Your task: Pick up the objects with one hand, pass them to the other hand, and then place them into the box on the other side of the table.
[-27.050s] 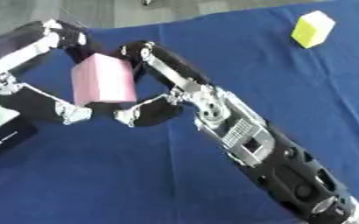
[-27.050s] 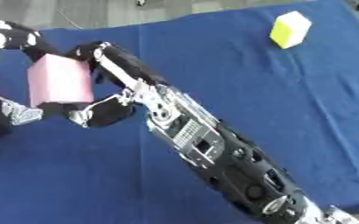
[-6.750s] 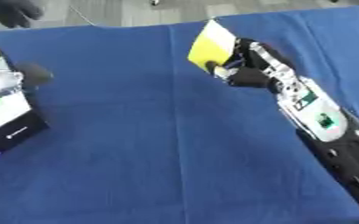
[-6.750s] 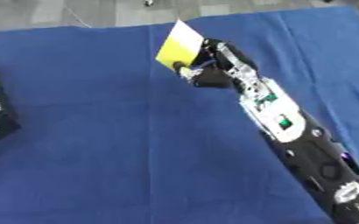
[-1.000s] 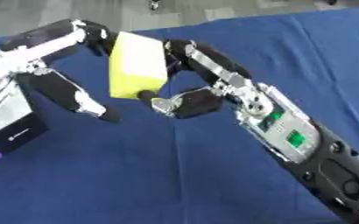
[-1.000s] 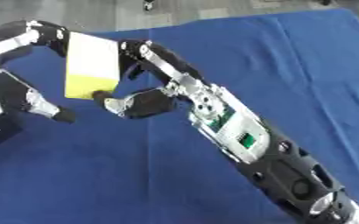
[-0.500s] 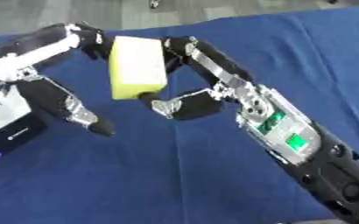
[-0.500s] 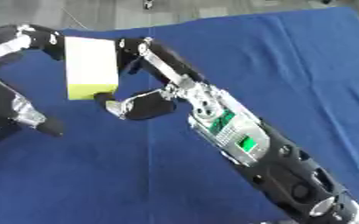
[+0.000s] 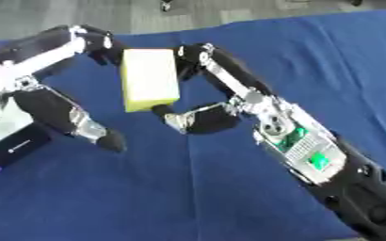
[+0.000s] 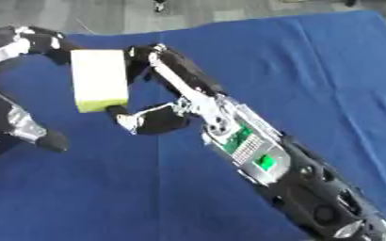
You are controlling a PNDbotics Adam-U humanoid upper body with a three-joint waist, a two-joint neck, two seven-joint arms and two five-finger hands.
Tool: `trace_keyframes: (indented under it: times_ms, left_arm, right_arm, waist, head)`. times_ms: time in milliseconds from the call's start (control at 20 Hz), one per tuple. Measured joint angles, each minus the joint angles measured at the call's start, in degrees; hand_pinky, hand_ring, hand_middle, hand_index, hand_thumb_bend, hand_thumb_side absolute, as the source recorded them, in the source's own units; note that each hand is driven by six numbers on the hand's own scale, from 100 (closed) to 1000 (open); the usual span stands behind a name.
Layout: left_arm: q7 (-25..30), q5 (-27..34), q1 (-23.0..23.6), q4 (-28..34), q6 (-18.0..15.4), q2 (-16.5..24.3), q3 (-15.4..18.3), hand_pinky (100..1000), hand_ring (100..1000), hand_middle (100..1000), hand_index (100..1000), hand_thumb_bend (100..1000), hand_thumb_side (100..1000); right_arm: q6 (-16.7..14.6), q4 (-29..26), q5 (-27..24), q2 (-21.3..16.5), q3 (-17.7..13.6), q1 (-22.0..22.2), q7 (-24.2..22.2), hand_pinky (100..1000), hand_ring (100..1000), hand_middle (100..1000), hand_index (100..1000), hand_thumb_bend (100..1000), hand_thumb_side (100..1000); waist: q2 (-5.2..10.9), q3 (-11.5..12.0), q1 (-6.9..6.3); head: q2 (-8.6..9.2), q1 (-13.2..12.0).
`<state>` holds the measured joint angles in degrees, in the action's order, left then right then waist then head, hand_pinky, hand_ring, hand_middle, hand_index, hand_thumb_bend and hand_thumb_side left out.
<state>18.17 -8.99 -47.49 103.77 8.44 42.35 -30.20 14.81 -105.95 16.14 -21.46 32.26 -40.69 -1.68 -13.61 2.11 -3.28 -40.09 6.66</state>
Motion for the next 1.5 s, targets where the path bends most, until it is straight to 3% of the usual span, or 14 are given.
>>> trace_keyframes:
  times_ms: [450, 900, 1300, 1500]
  left_arm:
    - [-3.14, -0.74, -0.86, 0.08, 3.24, -0.77, -0.76, 754, 736, 701, 826, 939, 571]
    - [-2.92, -1.00, -1.35, 0.00, 3.84, -1.63, -1.81, 752, 735, 700, 827, 873, 514]
    - [-1.57, -1.20, -1.35, -0.66, 3.82, -1.65, -2.17, 753, 737, 701, 822, 764, 402]
    - [-0.25, -1.53, -1.35, -0.87, 3.76, -1.65, -2.28, 755, 739, 703, 820, 795, 381]
  right_arm:
    - [-0.38, -0.27, 0.29, 0.06, 0.71, 0.22, -0.97, 672, 703, 524, 578, 100, 148]
    - [-0.13, -0.32, 0.19, 0.60, 1.00, 0.15, -0.34, 670, 704, 527, 579, 100, 155]
    - [0.28, -1.04, -0.82, 0.61, 1.05, 0.15, -0.26, 656, 698, 526, 575, 100, 159]
    - [0.53, -1.56, -1.81, 0.60, 1.05, 0.15, -0.15, 649, 693, 523, 568, 100, 159]
  waist:
    - [-0.10, 0.04, 0.00]
    - [-0.10, -0.01, 0.00]
    - [-0.10, -0.01, 0.00]
    - [-0.10, -0.01, 0.00]
  head:
    - [0.03, -0.03]
    - [0.03, -0.14]
    - [0.02, -0.39]
    - [0.01, -0.48]
